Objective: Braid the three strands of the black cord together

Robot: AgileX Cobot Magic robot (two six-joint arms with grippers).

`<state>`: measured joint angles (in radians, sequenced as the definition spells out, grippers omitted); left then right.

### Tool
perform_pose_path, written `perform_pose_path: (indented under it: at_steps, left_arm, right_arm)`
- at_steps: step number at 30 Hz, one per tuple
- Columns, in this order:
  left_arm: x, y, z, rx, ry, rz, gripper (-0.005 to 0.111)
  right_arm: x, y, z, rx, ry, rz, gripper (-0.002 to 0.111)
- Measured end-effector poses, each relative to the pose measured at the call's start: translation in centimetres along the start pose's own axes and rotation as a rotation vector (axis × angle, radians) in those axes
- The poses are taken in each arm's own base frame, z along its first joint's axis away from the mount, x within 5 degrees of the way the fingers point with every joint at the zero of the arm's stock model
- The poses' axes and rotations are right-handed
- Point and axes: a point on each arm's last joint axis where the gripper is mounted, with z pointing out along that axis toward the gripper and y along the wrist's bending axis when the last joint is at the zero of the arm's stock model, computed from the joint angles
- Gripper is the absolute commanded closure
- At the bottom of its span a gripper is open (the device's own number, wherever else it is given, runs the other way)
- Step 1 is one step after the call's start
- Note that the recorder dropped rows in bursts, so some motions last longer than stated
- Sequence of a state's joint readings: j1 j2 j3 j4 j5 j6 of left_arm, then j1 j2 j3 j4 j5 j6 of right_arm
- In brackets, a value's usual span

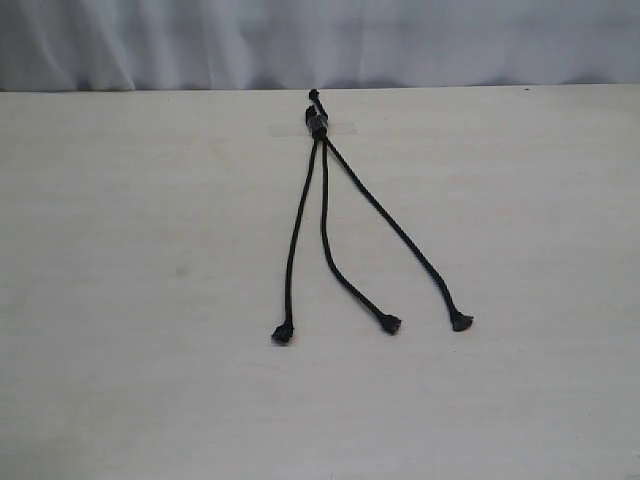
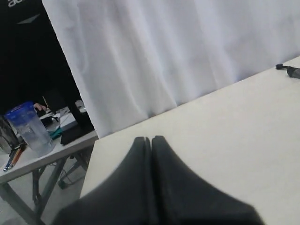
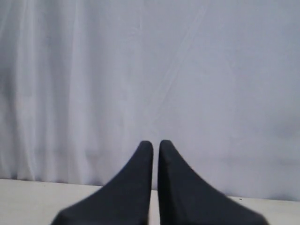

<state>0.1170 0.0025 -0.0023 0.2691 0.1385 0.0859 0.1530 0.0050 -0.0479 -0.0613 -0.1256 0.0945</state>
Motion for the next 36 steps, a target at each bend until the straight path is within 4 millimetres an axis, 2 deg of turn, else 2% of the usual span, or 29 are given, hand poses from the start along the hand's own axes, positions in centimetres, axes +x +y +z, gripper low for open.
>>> perform_pose_path:
  at_steps: [2, 4, 9, 11, 13, 14, 15, 16, 17, 18, 19, 21, 23, 27, 29, 33, 36]
  left_arm:
    - [-0.4, 0.0, 0.0, 0.002, -0.042, -0.061, 0.107]
    - [-1.0, 0.0, -0.1, 0.006, -0.114, -0.193, 0.107]
    - [-2.2, 0.9, -0.3, -0.018, -0.267, -0.623, 0.107]
    - [-3.3, 1.3, -0.6, -0.013, -0.291, -0.685, 0.107]
    - [-5.6, 2.0, -0.7, 0.01, -0.283, -0.693, 0.107]
    - [-6.8, 2.2, -0.5, 0.036, -0.237, -0.691, 0.107]
    - [-9.1, 2.5, 0.3, 0.085, -0.119, -0.662, 0.107]
    - [-10.5, 2.7, 1.3, 0.112, -0.028, -0.628, 0.107]
    - [-11.7, 2.7, 3.0, 0.161, 0.157, -0.578, 0.107]
    - [-12.2, 2.7, 4.5, 0.189, 0.284, -0.549, 0.107]
    - [-12.5, 2.6, 6.7, 0.222, 0.432, -0.515, 0.107]
    - [-12.2, 2.3, 9.4, 0.253, 0.575, -0.491, 0.107]
    - [-11.1, 1.7, 11.8, 0.272, 0.688, -0.49, 0.107]
    - [-8.6, 0.1, 15.1, 0.324, 0.853, -0.556, 0.107]
    - [-8.1, -1.1, 16.2, 0.374, 0.909, -0.555, 0.107]
    - [-8.8, -4.9, 18.1, 0.509, 0.945, -0.486, 0.107]
    - [-9.6, -7.8, 19.4, 0.569, 0.94, -0.443, 0.107]
  right_arm:
    - [-0.2, 0.0, 0.0, -0.002, -0.021, 0.0, 0.104]
    - [-0.3, 0.0, 0.0, -0.003, -0.029, -0.007, 0.104]
    - [-0.9, 0.0, 0.1, 0.0, -0.039, -0.079, 0.104]
    - [-2.2, 0.0, 0.9, 0.006, 0.049, -0.074, 0.104]
    - [-3.3, 0.0, 2.1, 0.01, 0.161, -0.071, 0.104]
    - [-3.7, 0.0, 3.0, 0.012, 0.25, -0.071, 0.104]
    - [-4.9, 0.0, 4.5, 0.017, 0.356, -0.058, 0.104]
    - [-5.3, 0.0, 5.8, 0.021, 0.448, -0.056, 0.104]
    - [-5.3, -0.1, 7.8, 0.025, 0.587, -0.052, 0.104]
    - [-5.5, -0.1, 9.0, 0.027, 0.637, -0.051, 0.104]
    - [-5.0, -0.1, 11.1, 0.028, 0.713, -0.05, 0.104]
    - [-4.1, -0.1, 12.9, 0.028, 0.774, -0.041, 0.104]
    - [-2.6, -0.1, 14.5, 0.028, 0.834, -0.014, 0.104]
    - [1.2, 0.1, 17.5, 0.022, 1.001, 0.045, 0.104]
    - [2.7, 0.7, 18.8, -0.014, 1.09, 0.035, 0.104]
    - [5.7, 3.8, 21.8, -0.146, 1.252, -0.016, 0.104]
    - [8.5, 7.1, 23.9, -0.247, 1.361, -0.062, 0.104]
